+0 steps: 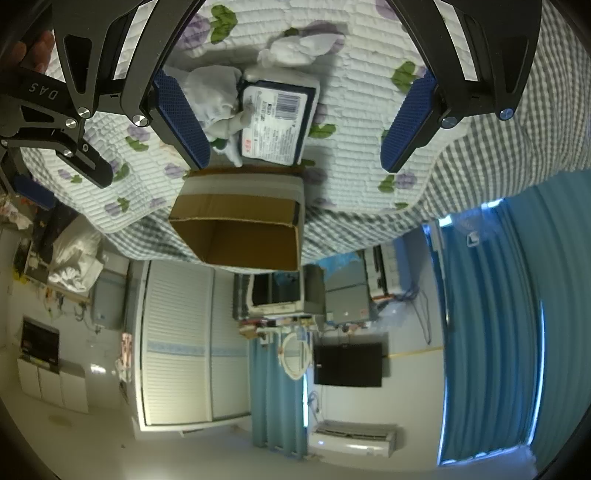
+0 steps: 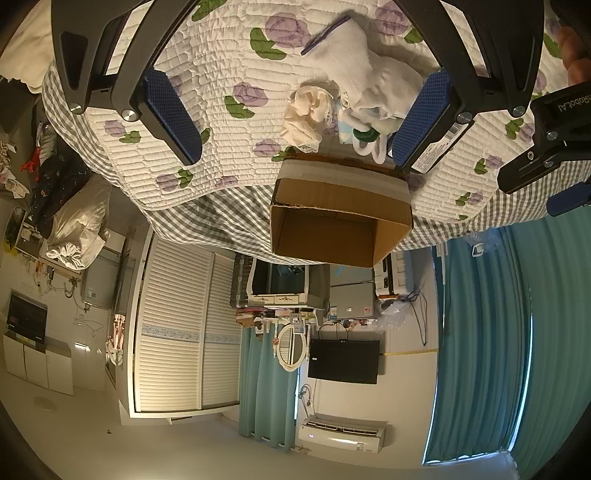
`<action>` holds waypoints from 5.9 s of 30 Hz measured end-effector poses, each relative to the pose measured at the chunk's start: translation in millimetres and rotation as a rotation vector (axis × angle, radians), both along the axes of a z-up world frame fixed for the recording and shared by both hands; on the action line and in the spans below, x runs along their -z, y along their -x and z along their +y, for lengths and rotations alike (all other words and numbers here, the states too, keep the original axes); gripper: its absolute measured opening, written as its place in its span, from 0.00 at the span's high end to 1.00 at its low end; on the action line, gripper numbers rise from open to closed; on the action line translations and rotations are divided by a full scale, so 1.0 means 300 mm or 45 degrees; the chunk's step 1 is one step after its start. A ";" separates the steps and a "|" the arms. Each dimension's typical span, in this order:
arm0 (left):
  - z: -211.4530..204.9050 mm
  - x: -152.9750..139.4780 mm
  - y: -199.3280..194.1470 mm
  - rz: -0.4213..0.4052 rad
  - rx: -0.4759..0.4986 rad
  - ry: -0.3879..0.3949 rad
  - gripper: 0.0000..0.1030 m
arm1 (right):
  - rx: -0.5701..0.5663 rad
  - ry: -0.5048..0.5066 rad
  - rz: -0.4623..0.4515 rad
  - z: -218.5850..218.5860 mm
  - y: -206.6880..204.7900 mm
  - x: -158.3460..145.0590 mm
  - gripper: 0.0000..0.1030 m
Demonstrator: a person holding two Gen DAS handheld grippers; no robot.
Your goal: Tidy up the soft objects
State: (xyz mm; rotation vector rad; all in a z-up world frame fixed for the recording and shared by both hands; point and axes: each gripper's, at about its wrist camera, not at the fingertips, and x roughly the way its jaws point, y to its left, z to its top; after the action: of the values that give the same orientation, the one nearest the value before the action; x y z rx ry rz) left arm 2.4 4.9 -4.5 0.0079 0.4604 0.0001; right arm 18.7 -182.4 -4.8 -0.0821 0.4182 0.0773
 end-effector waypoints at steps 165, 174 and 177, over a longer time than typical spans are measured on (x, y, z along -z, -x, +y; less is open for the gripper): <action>-0.201 -0.176 -0.570 0.107 0.174 -0.114 0.47 | -0.294 -0.091 0.034 -0.047 -0.605 -0.248 0.60; -0.229 0.043 -0.825 0.236 0.155 -0.199 0.45 | -0.279 -0.082 0.144 -0.013 -0.942 -0.040 0.60; -0.226 0.097 -0.860 0.264 0.144 -0.200 0.42 | -0.274 -0.093 0.169 -0.020 -0.999 0.008 0.60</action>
State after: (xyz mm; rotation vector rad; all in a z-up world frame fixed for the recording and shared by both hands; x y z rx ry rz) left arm 260.3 -62.7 -33.7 0.1894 0.6661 -0.0759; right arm 318.4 -188.3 -7.2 -0.0502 0.5376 0.3108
